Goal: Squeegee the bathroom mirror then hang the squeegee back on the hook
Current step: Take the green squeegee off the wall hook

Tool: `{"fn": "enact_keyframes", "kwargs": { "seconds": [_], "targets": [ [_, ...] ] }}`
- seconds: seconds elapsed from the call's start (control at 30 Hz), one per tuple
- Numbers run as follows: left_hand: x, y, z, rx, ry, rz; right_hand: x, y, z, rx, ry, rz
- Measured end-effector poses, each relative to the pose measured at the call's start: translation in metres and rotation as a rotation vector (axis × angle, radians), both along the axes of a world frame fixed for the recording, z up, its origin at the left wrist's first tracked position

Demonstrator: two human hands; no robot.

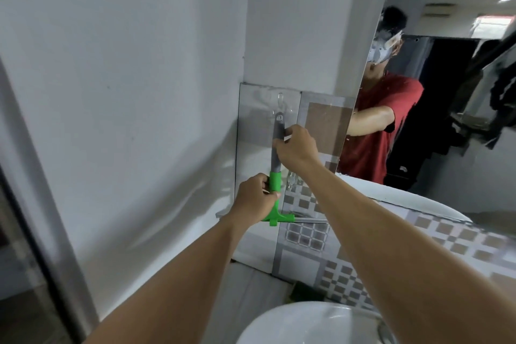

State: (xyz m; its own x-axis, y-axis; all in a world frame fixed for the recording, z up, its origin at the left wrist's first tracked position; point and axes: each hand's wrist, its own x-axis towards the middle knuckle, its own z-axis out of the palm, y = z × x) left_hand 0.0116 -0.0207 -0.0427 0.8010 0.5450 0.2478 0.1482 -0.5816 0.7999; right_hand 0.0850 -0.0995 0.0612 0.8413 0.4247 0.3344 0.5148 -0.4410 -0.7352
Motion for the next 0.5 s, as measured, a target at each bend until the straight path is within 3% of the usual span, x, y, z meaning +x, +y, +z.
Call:
{"fn": "enact_keyframes", "kwargs": {
  "seconds": [0.3, 0.5],
  "targets": [
    [-0.033, -0.043, 0.034, 0.065, -0.221, 0.077, -0.032, -0.046, 0.042, 0.121, -0.062, -0.004],
    [-0.063, -0.082, 0.073, 0.285, -0.181, -0.013, -0.055, -0.123, 0.068, 0.064, -0.243, -0.073]
  ]
}}
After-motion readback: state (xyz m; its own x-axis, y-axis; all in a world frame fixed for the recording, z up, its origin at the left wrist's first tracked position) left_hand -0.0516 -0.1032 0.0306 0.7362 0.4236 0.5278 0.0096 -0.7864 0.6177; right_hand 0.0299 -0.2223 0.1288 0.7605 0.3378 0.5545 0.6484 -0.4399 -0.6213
